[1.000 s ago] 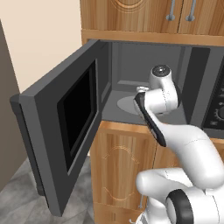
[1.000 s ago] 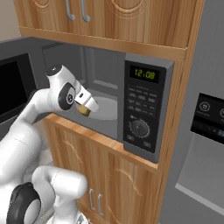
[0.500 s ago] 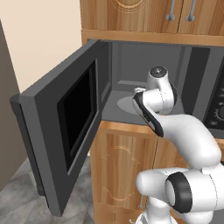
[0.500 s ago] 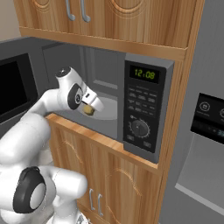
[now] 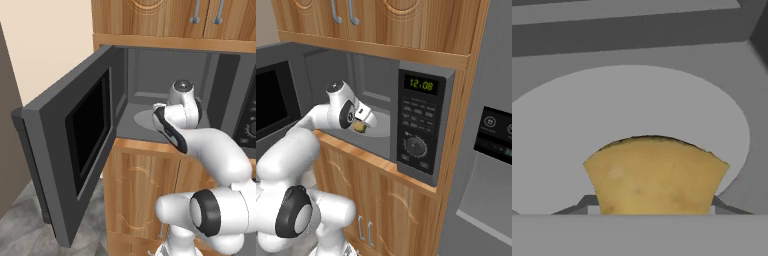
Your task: Place the sponge inside the microwave to prepare for sanitizing.
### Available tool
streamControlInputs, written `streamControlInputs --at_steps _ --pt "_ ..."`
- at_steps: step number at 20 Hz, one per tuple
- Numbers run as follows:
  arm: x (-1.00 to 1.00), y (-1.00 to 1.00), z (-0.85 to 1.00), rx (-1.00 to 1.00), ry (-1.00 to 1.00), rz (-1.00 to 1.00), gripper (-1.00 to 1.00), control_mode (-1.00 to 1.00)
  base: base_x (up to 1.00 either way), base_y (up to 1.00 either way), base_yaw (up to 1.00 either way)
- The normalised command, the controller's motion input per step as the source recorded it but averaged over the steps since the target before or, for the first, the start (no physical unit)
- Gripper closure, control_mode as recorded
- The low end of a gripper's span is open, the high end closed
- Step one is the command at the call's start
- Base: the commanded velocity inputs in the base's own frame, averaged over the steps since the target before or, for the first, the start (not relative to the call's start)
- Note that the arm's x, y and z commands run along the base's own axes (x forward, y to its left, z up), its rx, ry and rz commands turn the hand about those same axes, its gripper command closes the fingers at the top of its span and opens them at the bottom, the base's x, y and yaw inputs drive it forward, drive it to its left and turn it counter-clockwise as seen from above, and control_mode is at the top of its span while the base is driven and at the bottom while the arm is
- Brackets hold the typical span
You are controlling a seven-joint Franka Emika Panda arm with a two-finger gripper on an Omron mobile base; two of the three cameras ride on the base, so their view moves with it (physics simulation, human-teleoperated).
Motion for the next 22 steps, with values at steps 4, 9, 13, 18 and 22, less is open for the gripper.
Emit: streamControlInputs --at_steps 4,9,13,18,22 --pt "0.33 0.0 -0.01 0.0 0.0 0.06 1.0 -1.0 0.0 0.0 0.0" --pt "0.45 -0.02 -0.06 0.0 0.0 0.04 1.0 -1.0 0.0 0.0 0.0" --pt "0.21 -0.01 -0.1 0.0 0.0 0.01 1.0 -1.0 0.0 0.0 0.0" --pt "0.02 -0.01 -0.12 0.01 0.0 0.0 1.0 -1.0 0.0 0.0 0.0" --pt "0.0 0.0 -0.07 0.0 0.0 0.0 -1.0 -1.0 0.0 0.0 0.0"
